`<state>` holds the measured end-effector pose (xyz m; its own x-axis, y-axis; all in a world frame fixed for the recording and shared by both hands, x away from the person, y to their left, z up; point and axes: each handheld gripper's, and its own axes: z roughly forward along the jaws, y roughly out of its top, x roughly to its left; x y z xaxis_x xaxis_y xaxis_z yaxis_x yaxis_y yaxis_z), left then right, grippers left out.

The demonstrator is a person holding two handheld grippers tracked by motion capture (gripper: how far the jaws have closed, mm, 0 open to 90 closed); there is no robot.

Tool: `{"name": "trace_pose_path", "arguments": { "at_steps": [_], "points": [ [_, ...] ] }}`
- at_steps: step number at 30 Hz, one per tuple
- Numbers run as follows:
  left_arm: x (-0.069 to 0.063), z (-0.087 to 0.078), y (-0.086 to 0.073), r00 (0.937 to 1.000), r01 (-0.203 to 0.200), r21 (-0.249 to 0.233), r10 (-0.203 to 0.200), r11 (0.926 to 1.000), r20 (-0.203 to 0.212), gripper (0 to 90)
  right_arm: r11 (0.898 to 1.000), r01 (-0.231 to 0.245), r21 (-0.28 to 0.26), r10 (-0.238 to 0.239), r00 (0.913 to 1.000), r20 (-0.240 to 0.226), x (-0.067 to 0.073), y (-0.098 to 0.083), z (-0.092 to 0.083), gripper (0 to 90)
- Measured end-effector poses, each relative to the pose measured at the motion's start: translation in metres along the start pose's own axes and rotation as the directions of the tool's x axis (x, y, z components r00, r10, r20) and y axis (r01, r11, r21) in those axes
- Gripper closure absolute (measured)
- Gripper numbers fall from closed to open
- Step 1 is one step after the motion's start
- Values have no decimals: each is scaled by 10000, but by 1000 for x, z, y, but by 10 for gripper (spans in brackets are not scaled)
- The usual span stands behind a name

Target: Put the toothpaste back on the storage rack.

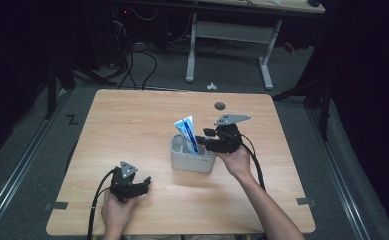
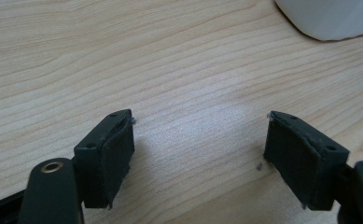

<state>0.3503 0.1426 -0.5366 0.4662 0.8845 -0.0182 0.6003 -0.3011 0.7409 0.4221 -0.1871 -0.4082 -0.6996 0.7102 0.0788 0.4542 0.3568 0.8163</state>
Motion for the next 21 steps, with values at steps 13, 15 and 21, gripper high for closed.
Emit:
{"name": "trace_pose_path", "arguments": {
  "at_steps": [13,15,21],
  "points": [
    [0,0,0,10000,-1,-1,1,10000,-1,244,9975,-480,-524,489,9987,168,-11,-5,-20,530],
    [0,0,0,10000,-27,9,27,10000,-24,243,9965,-389,-744,419,9983,402,-12,-6,-24,546],
    [0,0,0,10000,-26,13,26,10000,-18,243,9943,-465,-964,511,9977,454,-15,-11,-34,548]
  ]
}}
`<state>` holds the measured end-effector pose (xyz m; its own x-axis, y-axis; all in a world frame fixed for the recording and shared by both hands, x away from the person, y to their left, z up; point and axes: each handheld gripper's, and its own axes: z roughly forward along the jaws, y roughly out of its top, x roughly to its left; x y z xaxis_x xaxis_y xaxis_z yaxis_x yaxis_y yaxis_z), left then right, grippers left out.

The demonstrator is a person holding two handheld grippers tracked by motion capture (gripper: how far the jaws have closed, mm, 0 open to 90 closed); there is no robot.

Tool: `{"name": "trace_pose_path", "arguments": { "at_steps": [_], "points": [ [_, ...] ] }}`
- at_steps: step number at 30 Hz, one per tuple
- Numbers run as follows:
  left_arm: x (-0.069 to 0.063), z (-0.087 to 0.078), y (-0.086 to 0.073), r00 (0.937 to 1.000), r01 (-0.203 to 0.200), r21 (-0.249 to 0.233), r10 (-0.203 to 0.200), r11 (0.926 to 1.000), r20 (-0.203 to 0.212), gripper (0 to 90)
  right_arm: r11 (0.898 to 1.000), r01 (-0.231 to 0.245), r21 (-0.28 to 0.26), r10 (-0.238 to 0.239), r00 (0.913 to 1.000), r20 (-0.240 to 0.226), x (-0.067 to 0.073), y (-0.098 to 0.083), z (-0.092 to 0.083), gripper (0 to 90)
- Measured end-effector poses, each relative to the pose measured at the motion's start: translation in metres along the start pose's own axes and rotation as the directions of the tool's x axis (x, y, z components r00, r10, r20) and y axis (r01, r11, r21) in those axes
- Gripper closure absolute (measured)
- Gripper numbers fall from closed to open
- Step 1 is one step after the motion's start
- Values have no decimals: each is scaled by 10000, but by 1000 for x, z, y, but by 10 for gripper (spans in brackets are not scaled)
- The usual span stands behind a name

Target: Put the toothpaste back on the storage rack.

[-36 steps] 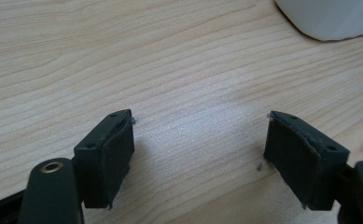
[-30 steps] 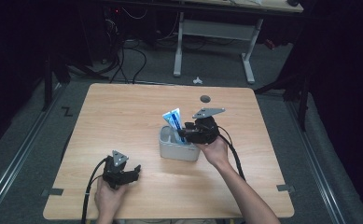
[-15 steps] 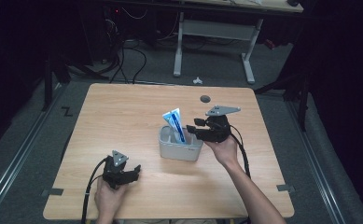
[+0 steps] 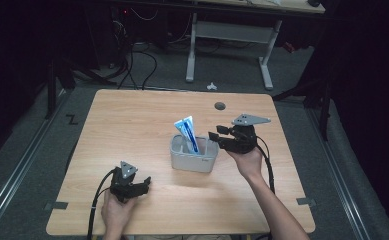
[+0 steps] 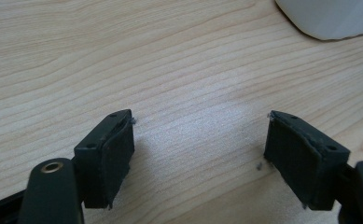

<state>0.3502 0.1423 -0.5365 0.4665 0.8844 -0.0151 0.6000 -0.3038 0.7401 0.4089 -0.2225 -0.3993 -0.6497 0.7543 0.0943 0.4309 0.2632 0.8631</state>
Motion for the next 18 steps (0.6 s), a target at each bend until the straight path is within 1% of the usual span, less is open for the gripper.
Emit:
{"name": "trace_pose_path", "arguments": {
  "at_steps": [1,4,7,8,9,16,18],
  "points": [
    [0,0,0,10000,1,0,-1,10000,7,243,10000,22,-37,-22,10000,56,-1,-1,-4,549],
    [0,0,0,10000,-3,2,3,10000,12,243,9999,20,-125,-19,10000,85,-2,-3,-8,548],
    [0,0,0,10000,-48,-2,48,10000,-35,243,9999,-69,-120,72,9998,181,-3,-8,-16,549],
    [0,0,0,10000,-48,-2,48,10000,-35,243,9999,-69,-120,72,9998,181,-3,-8,-16,549],
    [0,0,0,10000,-40,-3,40,10000,-31,243,9998,-149,-162,151,9998,150,-5,-10,-20,548],
    [0,0,0,10000,-9,-3,9,10000,26,242,9996,-233,-173,236,9996,171,-9,-15,-26,548],
    [0,0,0,10000,-8,-1,8,10000,26,242,9993,-291,-248,296,9994,169,-11,-16,-29,548]
  ]
}}
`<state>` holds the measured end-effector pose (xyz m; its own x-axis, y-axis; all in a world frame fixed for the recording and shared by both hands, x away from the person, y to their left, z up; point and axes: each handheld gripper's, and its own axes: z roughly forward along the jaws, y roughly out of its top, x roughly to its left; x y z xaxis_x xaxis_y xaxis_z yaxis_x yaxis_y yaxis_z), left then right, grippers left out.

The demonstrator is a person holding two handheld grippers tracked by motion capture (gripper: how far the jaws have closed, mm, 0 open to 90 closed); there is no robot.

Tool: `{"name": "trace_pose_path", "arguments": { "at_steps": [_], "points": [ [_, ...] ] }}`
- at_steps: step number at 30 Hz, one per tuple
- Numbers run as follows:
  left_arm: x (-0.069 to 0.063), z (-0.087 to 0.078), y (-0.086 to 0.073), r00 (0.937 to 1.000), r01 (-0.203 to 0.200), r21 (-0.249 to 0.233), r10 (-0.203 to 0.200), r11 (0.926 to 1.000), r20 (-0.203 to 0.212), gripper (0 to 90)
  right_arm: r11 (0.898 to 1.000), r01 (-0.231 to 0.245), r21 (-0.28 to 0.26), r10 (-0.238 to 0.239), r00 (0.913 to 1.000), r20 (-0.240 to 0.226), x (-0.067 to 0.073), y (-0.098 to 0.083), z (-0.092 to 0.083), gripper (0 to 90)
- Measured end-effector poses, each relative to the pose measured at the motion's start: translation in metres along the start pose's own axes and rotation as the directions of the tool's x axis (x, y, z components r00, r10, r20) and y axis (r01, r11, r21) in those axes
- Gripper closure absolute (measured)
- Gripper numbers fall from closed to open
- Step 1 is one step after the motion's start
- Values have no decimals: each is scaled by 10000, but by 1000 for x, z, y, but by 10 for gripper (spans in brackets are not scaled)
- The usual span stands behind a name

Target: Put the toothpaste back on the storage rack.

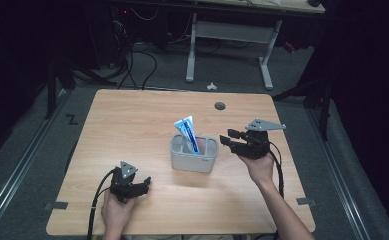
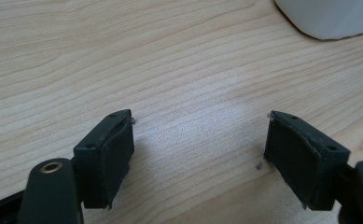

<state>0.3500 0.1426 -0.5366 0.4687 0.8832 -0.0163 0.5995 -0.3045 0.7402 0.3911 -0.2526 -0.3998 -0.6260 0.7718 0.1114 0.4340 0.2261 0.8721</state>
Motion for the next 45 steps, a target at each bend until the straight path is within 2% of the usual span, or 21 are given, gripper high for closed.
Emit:
{"name": "trace_pose_path", "arguments": {
  "at_steps": [20,29,45],
  "points": [
    [0,0,0,10000,12,-13,-12,10000,-1,242,9972,-551,-504,559,9983,142,-17,-17,-26,547],
    [0,0,0,10000,30,-12,-30,10000,-17,243,9945,-746,-739,776,9962,390,-27,-24,-43,547],
    [0,0,0,10000,28,-10,-28,10000,-20,243,9846,-1399,-1046,1463,9876,563,-41,-49,-62,546]
  ]
}}
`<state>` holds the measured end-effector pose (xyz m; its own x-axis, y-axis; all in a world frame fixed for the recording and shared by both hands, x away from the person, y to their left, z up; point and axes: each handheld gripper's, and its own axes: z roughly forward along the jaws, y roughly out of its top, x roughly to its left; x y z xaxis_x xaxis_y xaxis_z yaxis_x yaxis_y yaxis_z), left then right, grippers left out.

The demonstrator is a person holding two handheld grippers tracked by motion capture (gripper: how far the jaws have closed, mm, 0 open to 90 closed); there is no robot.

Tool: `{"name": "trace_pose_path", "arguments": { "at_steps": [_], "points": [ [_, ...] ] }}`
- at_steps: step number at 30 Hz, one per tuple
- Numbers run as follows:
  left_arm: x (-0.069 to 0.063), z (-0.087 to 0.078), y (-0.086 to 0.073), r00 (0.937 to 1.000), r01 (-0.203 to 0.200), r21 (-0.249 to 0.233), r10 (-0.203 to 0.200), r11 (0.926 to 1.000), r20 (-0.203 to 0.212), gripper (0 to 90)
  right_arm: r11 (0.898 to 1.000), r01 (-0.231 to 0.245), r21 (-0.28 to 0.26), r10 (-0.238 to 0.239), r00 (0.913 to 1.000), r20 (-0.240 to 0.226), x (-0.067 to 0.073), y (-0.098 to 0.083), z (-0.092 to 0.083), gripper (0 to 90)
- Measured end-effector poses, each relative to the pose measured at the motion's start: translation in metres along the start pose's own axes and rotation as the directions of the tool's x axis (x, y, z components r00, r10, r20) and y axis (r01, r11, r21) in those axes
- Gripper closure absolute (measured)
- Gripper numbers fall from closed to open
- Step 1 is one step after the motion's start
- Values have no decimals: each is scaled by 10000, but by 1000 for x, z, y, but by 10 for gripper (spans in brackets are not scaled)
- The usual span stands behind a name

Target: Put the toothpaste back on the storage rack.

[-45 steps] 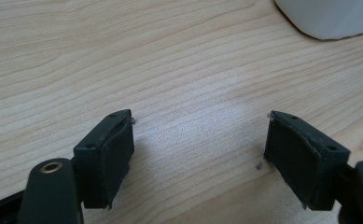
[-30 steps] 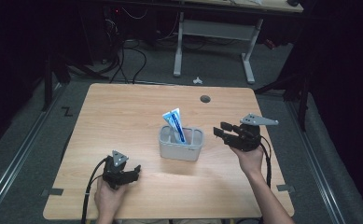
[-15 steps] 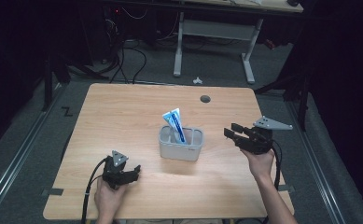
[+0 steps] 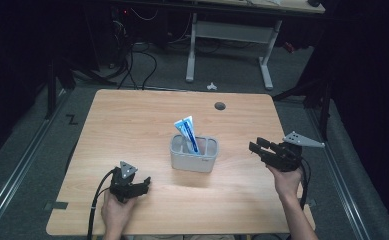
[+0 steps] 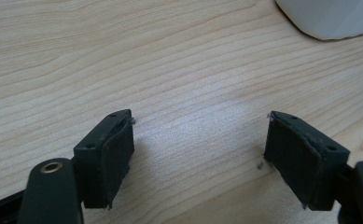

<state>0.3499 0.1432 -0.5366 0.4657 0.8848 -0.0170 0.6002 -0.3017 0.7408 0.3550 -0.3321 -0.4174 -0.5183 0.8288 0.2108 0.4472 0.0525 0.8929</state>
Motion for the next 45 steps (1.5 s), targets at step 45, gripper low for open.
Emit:
{"name": "trace_pose_path", "arguments": {
  "at_steps": [45],
  "points": [
    [0,0,0,10000,-21,-6,21,10000,29,240,9851,-1634,534,1607,9857,500,-26,-66,-9,535]
  ]
}}
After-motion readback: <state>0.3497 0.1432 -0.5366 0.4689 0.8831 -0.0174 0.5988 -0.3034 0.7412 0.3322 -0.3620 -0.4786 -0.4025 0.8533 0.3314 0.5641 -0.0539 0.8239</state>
